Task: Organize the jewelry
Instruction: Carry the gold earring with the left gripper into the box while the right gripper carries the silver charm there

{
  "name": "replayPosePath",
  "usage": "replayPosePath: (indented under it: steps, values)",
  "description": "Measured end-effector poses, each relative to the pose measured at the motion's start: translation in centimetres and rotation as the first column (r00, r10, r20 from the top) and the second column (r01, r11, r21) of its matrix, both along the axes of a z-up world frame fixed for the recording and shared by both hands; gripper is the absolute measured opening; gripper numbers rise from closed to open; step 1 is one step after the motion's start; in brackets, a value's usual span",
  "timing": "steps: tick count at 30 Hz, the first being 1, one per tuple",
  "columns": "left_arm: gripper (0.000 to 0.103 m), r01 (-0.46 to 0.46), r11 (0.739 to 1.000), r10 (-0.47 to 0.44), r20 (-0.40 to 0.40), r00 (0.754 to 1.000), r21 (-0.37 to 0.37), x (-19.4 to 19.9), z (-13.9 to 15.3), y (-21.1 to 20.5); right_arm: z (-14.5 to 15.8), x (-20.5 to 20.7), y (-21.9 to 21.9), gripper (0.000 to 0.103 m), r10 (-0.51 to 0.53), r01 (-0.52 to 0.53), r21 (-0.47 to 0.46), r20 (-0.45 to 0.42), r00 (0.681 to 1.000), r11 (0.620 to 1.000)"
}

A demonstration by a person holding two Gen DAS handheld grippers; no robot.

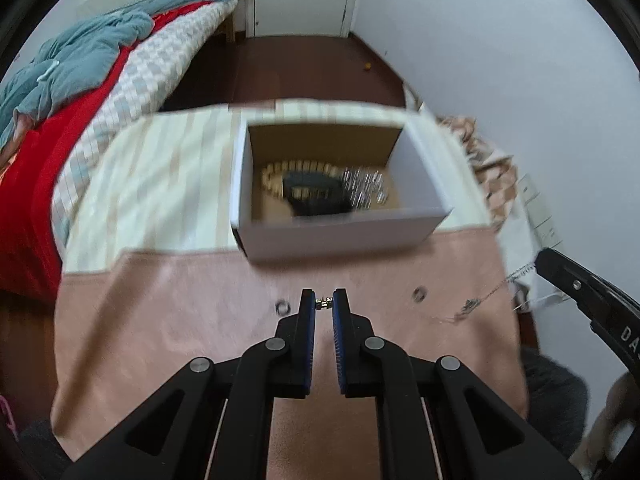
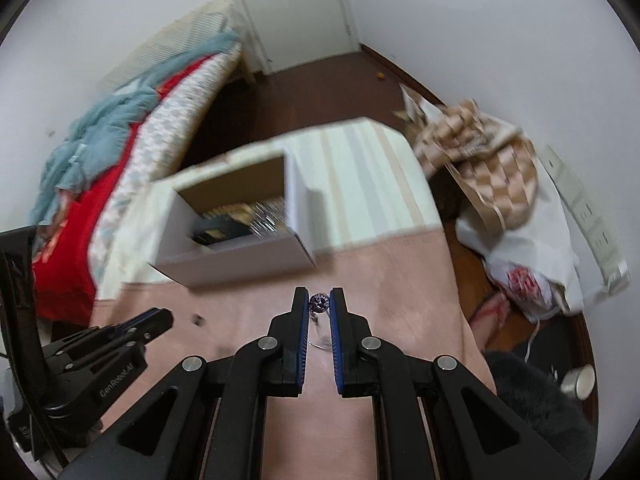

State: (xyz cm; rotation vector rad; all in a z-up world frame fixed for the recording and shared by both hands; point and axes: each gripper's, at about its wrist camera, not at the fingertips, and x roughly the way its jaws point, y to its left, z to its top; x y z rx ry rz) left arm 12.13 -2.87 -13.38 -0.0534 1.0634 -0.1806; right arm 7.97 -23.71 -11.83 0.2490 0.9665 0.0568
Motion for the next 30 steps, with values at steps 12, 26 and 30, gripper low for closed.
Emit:
replayPosePath:
  steps: [12,26,30]
  values:
    - [0.006,0.013,0.998,-0.012,0.031,0.999,-0.055,8.0,6.2,3.0,10.5,7.9,3.4,0.011,0.134,-0.133,-0.012,0.147,0.980,0.991]
    - [0.006,0.017,0.999,-0.021,-0.163,0.986,-0.027,13.3,-0.9,3.4,1.0,14.4,5.5,0.011,0.193,-0.198,-0.051,-0.086,0.977,0.979]
    - [0.007,0.008,0.999,-0.014,-0.174,0.985,-0.031,15.2,-0.9,3.5,-0.2,15.4,5.3,0.011,0.197,-0.203,-0.036,-0.124,0.973,0.979]
